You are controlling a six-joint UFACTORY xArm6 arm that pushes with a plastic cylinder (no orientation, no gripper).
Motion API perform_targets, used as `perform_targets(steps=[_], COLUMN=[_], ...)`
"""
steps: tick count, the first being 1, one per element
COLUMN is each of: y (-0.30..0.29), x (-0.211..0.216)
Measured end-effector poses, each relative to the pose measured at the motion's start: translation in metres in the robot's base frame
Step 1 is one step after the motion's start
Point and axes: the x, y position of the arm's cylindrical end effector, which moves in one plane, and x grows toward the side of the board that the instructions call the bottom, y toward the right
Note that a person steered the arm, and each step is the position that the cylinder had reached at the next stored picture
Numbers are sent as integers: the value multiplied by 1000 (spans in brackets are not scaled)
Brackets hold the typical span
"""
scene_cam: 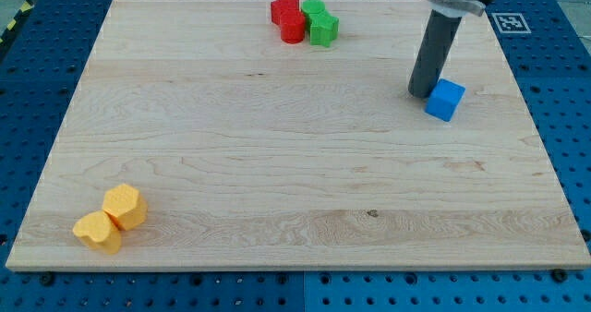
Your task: Move the blue cube closer to the blue triangle
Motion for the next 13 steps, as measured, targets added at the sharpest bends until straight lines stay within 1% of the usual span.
perform_targets(steps=[2, 3, 4, 5, 7, 8, 9, 11, 12, 13], y=[2, 15, 40, 46, 42, 40, 30, -24, -24, -19], x=[86, 93, 82, 76, 47, 40, 40, 32, 8, 6])
